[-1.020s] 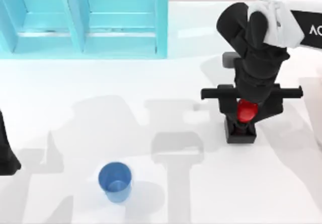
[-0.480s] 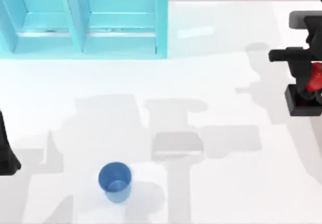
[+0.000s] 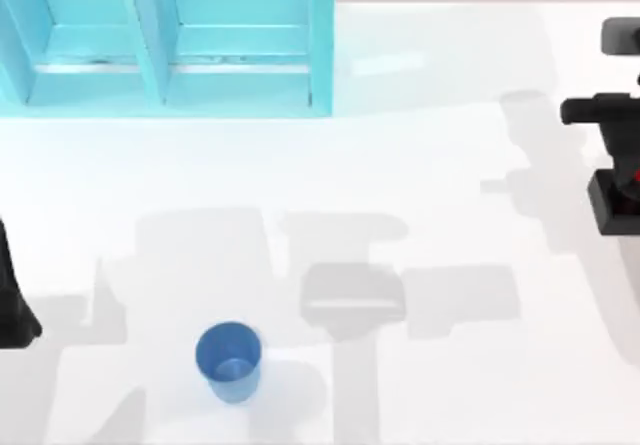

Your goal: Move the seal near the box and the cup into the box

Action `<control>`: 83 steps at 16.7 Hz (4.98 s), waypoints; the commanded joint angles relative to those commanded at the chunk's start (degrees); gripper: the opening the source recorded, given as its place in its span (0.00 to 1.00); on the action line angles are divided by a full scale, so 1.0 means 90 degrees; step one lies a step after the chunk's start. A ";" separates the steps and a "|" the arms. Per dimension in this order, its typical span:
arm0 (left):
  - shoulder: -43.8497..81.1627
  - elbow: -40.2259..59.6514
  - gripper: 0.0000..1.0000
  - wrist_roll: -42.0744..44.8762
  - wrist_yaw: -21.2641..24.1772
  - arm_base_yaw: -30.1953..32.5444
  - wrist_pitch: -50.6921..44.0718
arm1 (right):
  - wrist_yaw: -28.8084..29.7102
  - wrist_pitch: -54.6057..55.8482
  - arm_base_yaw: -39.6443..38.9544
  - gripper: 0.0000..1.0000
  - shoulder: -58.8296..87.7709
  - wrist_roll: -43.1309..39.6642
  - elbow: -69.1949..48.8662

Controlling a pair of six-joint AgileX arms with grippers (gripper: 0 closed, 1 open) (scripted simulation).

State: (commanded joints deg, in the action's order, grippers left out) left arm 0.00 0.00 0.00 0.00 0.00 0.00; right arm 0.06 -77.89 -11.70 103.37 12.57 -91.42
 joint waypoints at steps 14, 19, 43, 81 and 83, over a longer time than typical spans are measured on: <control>0.0000 0.0000 1.00 0.0000 0.0000 0.0000 0.0000 | -0.0005 0.1244 0.0069 0.00 -0.0151 -0.0075 0.1432; 0.0000 0.0000 1.00 0.0000 0.0000 0.0000 0.0000 | -0.0005 0.1467 0.0070 0.00 -0.0137 -0.0073 0.1648; 0.0000 0.0000 1.00 0.0000 0.0000 0.0000 0.0000 | -0.0005 0.1447 0.0067 1.00 -0.0138 -0.0074 0.1627; 0.0000 0.0000 1.00 0.0000 0.0000 0.0000 0.0000 | 0.0013 -0.0165 -0.5133 1.00 0.2999 0.5173 -0.3135; 0.0000 0.0000 1.00 0.0000 0.0000 0.0000 0.0000 | 0.0017 0.0075 -0.5135 1.00 0.3016 0.5167 -0.2906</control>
State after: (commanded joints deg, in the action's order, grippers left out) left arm 0.00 0.00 0.00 0.00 0.00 0.00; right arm 0.21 -77.22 -57.91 130.52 59.07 -117.57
